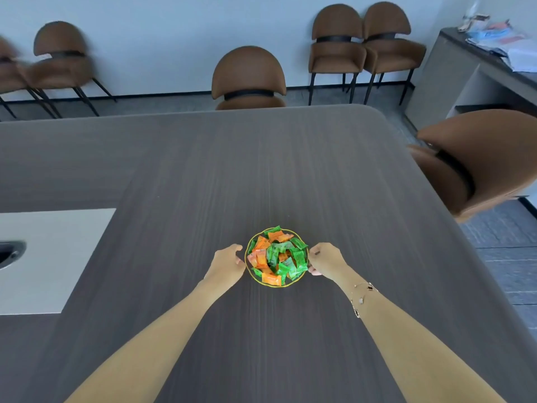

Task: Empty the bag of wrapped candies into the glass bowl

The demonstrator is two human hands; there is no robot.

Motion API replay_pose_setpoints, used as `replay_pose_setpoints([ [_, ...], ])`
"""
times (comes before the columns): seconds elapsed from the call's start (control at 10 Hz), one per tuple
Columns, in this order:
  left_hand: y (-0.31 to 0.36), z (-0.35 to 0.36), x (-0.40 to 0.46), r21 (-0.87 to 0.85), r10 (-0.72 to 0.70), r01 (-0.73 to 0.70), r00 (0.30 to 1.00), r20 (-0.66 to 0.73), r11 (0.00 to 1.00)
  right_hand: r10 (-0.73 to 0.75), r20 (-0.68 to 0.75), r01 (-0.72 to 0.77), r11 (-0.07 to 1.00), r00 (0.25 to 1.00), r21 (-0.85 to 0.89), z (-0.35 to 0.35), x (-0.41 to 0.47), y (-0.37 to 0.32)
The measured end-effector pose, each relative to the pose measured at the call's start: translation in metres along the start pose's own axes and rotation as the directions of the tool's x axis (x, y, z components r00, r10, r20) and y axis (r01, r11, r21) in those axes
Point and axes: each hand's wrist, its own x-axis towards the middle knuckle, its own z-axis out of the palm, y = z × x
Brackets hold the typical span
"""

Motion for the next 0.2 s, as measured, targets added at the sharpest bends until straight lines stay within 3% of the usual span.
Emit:
replay_pose_setpoints([
  [0.2,0.005,-0.022,-0.033,0.016,0.042,-0.042,0.999,-0.003,0.999,0.055,0.012,-0.055,0.998,0.998,-0.002,-0.011,-0.030,0.003],
])
